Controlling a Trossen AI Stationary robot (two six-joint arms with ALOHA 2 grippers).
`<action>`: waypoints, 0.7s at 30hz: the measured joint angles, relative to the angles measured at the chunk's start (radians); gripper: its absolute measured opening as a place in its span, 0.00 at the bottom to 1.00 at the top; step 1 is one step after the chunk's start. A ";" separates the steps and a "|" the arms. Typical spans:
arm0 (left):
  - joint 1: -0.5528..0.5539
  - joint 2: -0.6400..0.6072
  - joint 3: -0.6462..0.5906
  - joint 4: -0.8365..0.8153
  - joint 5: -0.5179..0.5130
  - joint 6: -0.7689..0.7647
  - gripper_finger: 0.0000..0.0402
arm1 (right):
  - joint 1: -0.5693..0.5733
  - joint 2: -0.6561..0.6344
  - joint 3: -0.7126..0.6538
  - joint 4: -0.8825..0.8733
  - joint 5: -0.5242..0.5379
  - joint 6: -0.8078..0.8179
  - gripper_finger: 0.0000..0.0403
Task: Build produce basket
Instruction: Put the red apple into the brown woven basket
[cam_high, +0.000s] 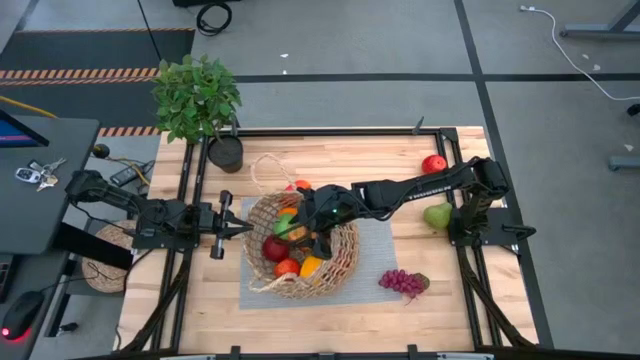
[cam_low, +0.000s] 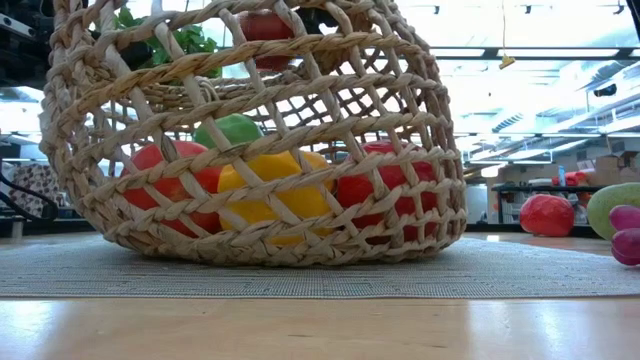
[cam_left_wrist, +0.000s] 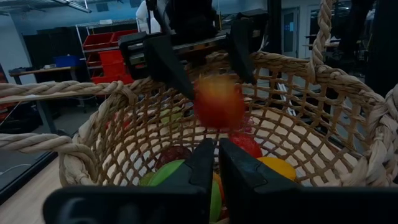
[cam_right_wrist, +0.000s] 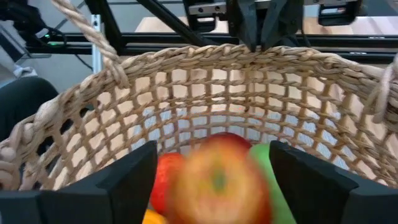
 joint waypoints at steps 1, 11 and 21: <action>0.000 0.000 0.000 0.000 0.000 0.000 0.08 | -0.002 0.000 0.000 0.000 -0.009 -0.004 0.79; 0.000 0.000 0.000 0.000 0.000 0.000 0.08 | -0.046 -0.118 0.093 -0.250 -0.031 -0.065 0.87; 0.000 0.000 0.000 0.000 0.000 0.000 0.07 | -0.017 -0.316 0.022 -0.456 0.136 -0.145 0.87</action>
